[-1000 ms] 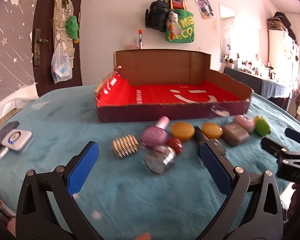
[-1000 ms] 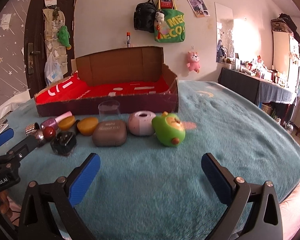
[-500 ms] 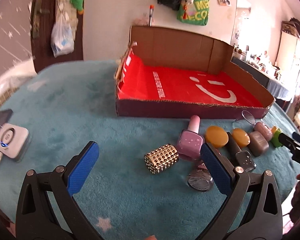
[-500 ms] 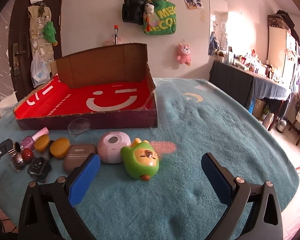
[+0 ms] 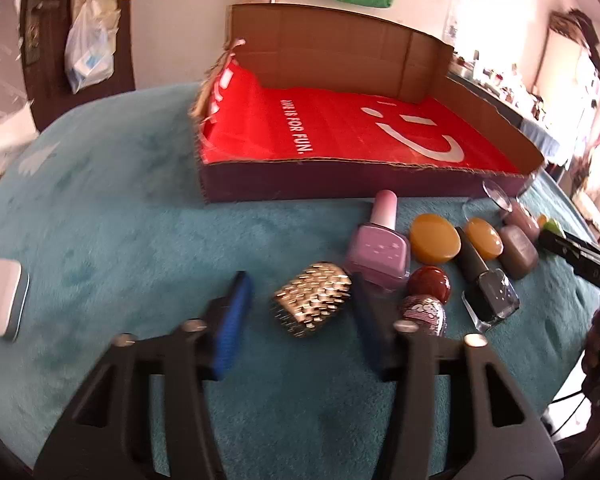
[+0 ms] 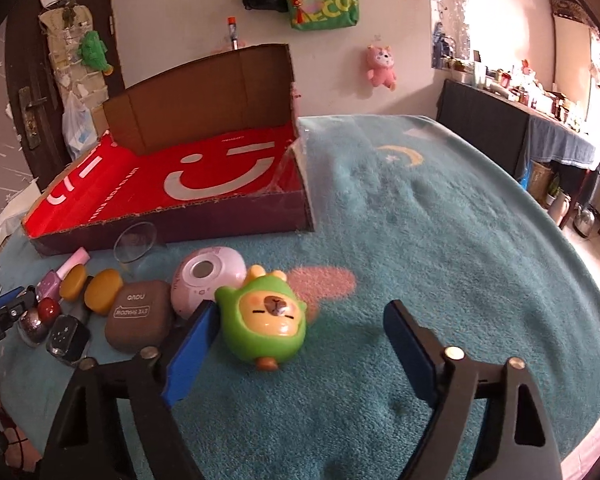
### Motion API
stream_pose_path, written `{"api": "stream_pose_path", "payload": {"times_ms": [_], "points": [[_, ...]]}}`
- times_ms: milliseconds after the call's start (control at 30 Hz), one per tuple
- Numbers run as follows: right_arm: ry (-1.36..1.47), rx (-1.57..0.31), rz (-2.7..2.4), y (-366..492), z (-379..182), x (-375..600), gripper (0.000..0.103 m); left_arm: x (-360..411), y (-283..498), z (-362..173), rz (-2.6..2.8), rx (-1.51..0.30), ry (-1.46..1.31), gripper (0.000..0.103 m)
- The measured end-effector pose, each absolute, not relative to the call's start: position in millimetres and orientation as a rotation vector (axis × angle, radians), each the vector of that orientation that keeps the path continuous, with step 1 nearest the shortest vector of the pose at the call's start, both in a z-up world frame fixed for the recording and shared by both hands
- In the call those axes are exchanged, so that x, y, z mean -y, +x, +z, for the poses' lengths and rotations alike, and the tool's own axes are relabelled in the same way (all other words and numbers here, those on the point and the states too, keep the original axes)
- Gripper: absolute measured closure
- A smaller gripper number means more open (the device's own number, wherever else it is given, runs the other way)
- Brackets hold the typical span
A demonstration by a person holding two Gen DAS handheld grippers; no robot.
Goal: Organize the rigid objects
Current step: 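Grasp the studded gold cylinder with left tool while right tool grasps the green frog toy, then carry both items into the red box and open both tools to release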
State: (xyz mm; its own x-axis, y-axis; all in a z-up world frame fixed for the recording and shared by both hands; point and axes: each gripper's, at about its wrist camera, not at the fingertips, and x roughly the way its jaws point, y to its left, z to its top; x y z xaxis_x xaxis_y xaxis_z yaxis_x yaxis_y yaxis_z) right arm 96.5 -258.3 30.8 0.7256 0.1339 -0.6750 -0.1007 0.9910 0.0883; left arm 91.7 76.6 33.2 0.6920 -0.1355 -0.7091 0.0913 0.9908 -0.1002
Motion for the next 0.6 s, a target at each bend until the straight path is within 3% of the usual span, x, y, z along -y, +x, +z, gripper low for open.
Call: {"api": "stream_pose_path", "payload": {"times_ms": [67,600], "points": [[0.073,-0.755,0.192,97.0,28.6,256.2,0.054,-74.8,92.1,33.9,-0.136,-0.798,-0.062,0.067],[0.055,-0.692,0.231,91.5,48.8,252.9,0.056,-70.4,89.6,63.5,-0.171,-0.731,-0.055,0.067]]}}
